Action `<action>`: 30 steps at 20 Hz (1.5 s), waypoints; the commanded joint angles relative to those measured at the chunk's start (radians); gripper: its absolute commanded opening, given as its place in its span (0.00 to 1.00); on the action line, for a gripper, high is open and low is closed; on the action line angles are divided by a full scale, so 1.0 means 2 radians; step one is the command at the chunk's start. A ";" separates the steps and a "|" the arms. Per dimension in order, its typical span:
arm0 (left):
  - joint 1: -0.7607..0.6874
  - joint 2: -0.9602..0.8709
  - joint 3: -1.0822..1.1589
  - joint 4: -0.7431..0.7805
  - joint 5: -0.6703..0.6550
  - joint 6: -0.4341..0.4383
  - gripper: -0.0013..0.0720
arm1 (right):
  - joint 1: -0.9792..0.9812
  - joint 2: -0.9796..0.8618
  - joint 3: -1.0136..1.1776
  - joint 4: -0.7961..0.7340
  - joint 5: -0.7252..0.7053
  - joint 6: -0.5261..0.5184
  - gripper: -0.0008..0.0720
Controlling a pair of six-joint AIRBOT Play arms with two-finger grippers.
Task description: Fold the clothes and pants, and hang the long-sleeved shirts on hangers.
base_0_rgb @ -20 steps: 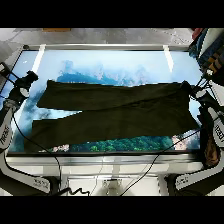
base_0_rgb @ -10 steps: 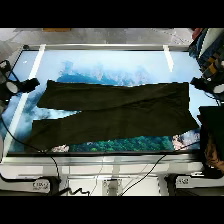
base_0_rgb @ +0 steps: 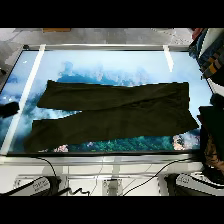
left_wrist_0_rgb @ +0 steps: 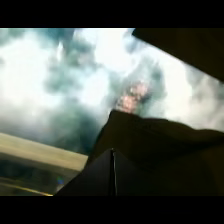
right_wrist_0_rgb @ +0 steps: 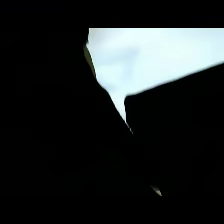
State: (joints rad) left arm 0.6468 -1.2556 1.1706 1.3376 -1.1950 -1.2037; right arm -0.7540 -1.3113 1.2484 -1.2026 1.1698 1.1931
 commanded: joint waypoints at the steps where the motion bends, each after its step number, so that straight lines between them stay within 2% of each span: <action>1: 0.097 0.061 -0.099 -0.064 -0.006 0.060 0.03 | -0.056 0.013 -0.044 0.001 0.115 -0.003 0.06; 4: 0.140 0.093 -0.161 -0.064 0.059 0.060 0.03 | -0.094 0.054 -0.111 0.030 0.105 -0.026 0.06; 9: 0.143 0.091 -0.189 -0.102 0.137 0.060 0.03 | -0.158 0.145 -0.258 0.068 0.051 -0.045 0.08; 10: 0.143 0.091 -0.189 -0.108 0.153 0.060 0.03 | -0.159 0.150 -0.286 0.088 0.038 -0.044 0.31; 11: 0.143 0.092 -0.189 -0.111 0.167 0.060 0.03 | -0.159 0.150 -0.312 0.120 0.024 -0.044 0.61; 12: 0.143 0.092 -0.189 -0.113 0.178 0.060 0.03 | -0.159 0.148 -0.335 0.160 0.003 -0.044 0.74; 15: 0.143 0.092 -0.189 -0.112 0.190 0.060 0.03 | -0.159 0.144 -0.381 0.228 -0.077 -0.040 0.74; 17: 0.143 0.092 -0.189 -0.112 0.191 0.060 0.03 | -0.159 0.135 -0.394 0.223 -0.105 -0.021 0.79; 20: 0.143 0.092 -0.189 -0.110 0.182 0.060 0.06 | -0.159 0.117 -0.396 0.251 -0.159 -0.022 0.79; 21: 0.143 0.092 -0.189 -0.101 0.172 0.060 0.22 | -0.159 0.108 -0.396 0.275 -0.171 -0.032 0.79; 22: 0.143 0.092 -0.189 -0.097 0.156 0.060 0.53 | -0.156 0.099 -0.396 0.301 -0.175 -0.045 0.77; 23: 0.143 0.092 -0.189 -0.097 0.137 0.059 0.74 | -0.148 0.087 -0.396 0.323 -0.176 -0.059 0.76; 26: 0.143 0.092 -0.189 -0.097 0.086 0.040 0.75 | -0.098 0.050 -0.396 0.391 -0.204 -0.097 0.76; 28: 0.144 0.092 -0.189 -0.088 0.049 0.035 0.75 | -0.069 0.038 -0.396 0.425 -0.249 -0.096 0.76; 29: 0.145 0.092 -0.189 -0.070 0.033 0.019 0.75 | -0.057 0.037 -0.396 0.435 -0.268 -0.096 0.75; 30: 0.146 0.092 -0.189 -0.051 0.019 0.007 0.76 | -0.049 0.037 -0.395 0.436 -0.280 -0.096 0.64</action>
State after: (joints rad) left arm 0.9352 -1.0733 0.7929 1.1694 -1.0477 -1.1336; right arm -0.9157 -1.2121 0.4576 -0.4206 0.7200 1.0225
